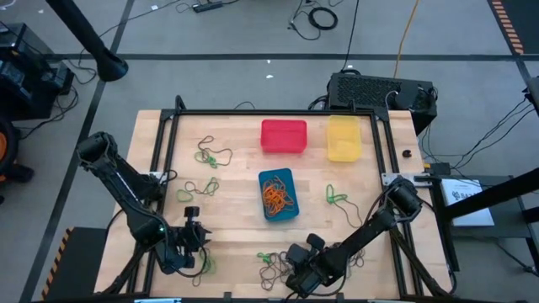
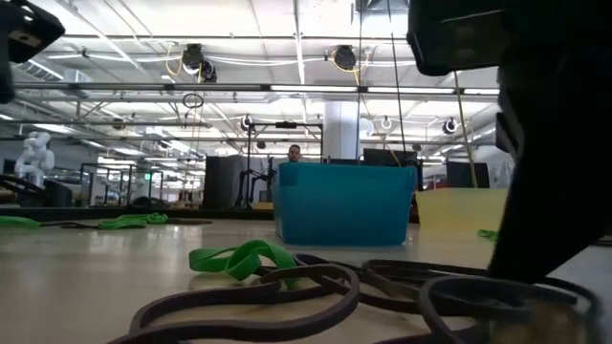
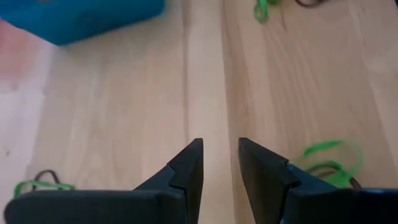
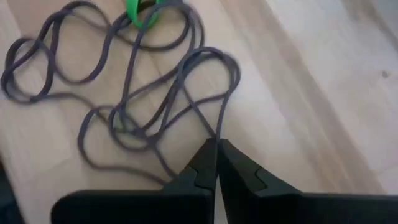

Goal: Sort rubber bands into baskets
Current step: Put the purple rubber band into the red bin

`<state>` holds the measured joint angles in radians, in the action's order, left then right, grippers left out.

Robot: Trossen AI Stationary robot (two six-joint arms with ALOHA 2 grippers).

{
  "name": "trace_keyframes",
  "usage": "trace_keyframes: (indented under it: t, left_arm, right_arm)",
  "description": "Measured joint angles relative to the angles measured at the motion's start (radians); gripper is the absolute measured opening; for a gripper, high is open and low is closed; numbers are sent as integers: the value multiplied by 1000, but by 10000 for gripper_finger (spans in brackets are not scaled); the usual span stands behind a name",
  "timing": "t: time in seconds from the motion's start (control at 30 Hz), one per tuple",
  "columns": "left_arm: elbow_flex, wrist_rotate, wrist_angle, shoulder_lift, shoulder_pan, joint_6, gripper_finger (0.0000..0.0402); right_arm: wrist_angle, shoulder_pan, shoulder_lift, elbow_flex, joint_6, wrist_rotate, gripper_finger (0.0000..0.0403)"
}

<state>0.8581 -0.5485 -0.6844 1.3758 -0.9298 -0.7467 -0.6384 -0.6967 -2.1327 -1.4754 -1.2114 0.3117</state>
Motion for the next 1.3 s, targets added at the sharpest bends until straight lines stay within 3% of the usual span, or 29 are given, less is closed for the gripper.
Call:
trace_keyframes:
  t: [0.17, 0.3, 0.53, 0.7, 0.8, 0.97, 1.03, 1.23, 1.3]
  left_arm:
    - [0, -27, 105, 0, 14, 14, 109]
    - [0, -25, 248, 0, 76, 114, 109]
    - [0, 8, 404, 0, 287, 290, 109]
    - [0, 150, 619, 0, 460, 314, 109]
    - [0, 257, 781, 0, 554, 300, 109]
    - [0, 268, 984, 0, 680, 223, 109]
    - [0, 268, 1039, -5, 724, 185, 109]
    - [1, 267, 1058, -73, 834, 149, 109]
    - [1, 267, 1052, -110, 852, 149, 109]
  right_arm:
    - [-12, 9, 91, 3, 61, -21, 2]
    - [-53, 40, 210, 1, 161, 1, 1]
    - [-194, 114, 445, 1, 320, 106, 0]
    - [-334, 208, 595, 1, 469, 155, 0]
    - [-421, 294, 664, 0, 562, 154, 0]
    - [-465, 500, 732, 0, 804, 145, 0]
    - [-458, 603, 736, 7, 917, 93, 0]
    - [-205, 902, 734, 134, 1216, -101, 0]
    - [-103, 969, 725, 185, 1240, -108, 0]
